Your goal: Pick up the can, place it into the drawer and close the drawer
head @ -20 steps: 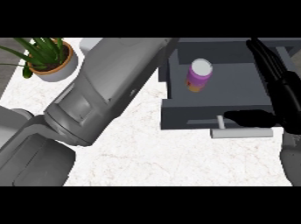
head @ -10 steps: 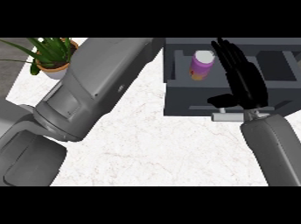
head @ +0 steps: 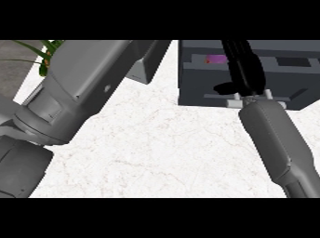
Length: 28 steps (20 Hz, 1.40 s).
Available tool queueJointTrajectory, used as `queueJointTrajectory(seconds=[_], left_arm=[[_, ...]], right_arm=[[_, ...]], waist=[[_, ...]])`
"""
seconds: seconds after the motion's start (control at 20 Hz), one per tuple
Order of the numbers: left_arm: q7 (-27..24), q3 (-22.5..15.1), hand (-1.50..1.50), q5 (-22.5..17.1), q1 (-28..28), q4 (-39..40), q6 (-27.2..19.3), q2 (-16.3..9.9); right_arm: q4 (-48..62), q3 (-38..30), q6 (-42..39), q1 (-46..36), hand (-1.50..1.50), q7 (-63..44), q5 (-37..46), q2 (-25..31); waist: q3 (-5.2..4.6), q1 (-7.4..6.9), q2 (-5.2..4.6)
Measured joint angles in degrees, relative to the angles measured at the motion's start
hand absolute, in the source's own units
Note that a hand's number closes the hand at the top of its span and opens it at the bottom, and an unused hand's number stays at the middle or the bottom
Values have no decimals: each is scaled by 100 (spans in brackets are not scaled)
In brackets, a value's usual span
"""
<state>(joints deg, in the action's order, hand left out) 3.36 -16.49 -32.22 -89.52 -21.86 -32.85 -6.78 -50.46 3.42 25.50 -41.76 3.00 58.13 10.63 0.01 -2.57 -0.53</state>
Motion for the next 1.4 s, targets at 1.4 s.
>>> queueJointTrajectory(seconds=[1.4], left_arm=[[916, -246, -150, 219, 1545, -2245, 366, -1042]], right_arm=[[3155, -1076, 936, -2389, -150, 816, -19, 58]], waist=[[57, -344, -119]])
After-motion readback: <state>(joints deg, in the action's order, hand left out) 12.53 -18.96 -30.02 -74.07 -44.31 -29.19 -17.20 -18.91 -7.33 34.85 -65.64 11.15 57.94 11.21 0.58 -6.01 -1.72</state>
